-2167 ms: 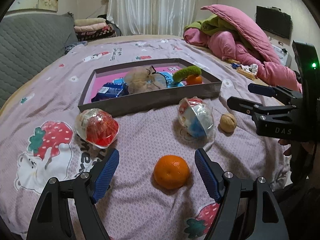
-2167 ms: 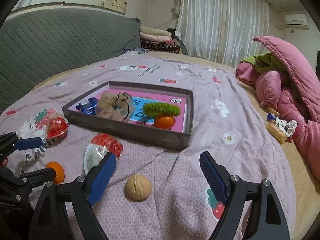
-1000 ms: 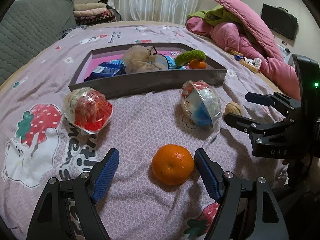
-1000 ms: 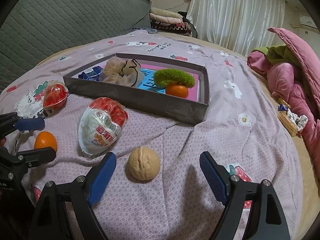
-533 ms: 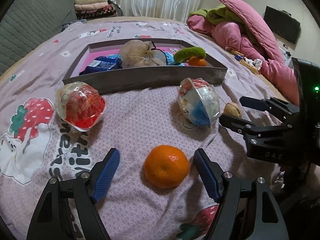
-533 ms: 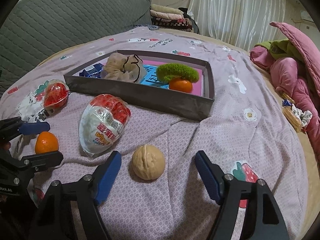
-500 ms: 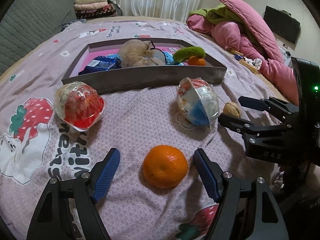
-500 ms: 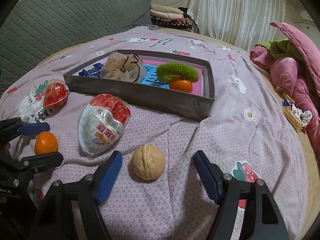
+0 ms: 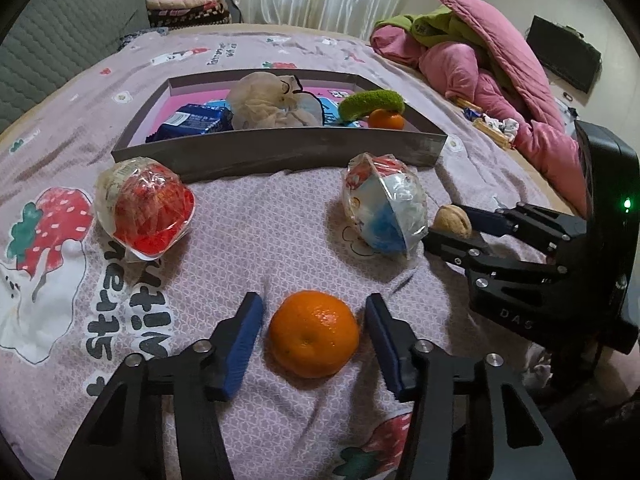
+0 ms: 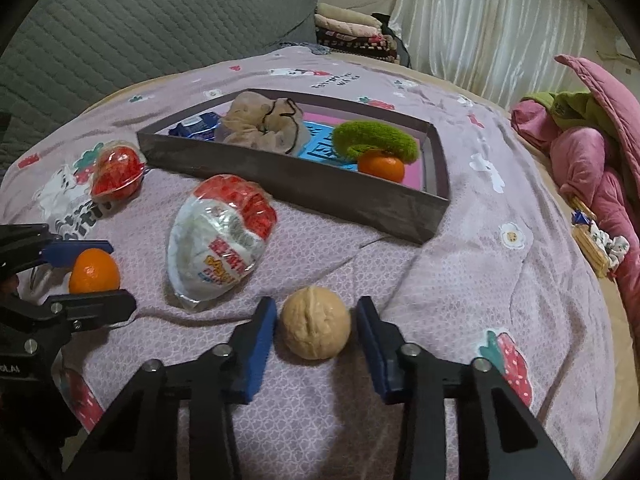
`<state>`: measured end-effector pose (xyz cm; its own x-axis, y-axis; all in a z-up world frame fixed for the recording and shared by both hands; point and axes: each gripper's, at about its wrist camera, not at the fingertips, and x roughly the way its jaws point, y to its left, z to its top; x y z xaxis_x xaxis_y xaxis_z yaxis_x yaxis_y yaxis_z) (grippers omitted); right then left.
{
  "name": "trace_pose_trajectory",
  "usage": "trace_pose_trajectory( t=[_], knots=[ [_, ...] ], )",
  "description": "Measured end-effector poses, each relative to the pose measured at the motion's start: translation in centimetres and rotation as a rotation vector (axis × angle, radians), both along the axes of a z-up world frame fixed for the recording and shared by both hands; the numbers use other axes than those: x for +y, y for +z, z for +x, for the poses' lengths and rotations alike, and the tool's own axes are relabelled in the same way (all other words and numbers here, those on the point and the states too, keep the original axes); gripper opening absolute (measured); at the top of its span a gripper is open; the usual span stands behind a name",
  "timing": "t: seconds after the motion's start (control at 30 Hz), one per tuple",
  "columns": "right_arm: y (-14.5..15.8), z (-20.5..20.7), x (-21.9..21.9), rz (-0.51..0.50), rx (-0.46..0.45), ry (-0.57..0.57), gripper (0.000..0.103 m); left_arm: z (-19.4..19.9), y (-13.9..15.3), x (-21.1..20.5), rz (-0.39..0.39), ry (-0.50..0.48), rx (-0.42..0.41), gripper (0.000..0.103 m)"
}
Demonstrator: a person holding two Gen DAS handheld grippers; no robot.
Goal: Organize objects
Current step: 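Close the left gripper on the orange while the right gripper closes on the walnut, then lift the orange with the left gripper while the right gripper lifts the walnut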
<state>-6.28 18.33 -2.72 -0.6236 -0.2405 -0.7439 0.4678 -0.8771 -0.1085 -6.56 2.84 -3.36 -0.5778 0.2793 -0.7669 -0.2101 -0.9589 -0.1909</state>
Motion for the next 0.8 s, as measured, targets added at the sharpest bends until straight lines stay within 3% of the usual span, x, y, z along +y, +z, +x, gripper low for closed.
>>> trace_pose_trajectory(
  t=[0.37,0.8],
  knots=[
    [-0.1,0.2,0.1,0.006,-0.005,0.021,0.033,0.0,0.0,0.0,0.006,0.002,-0.008,0.041],
    [0.7,0.1,0.6,-0.052,-0.004,0.012,0.033,0.4,0.9,0.2,0.007,-0.012,0.035,0.04]
  ],
)
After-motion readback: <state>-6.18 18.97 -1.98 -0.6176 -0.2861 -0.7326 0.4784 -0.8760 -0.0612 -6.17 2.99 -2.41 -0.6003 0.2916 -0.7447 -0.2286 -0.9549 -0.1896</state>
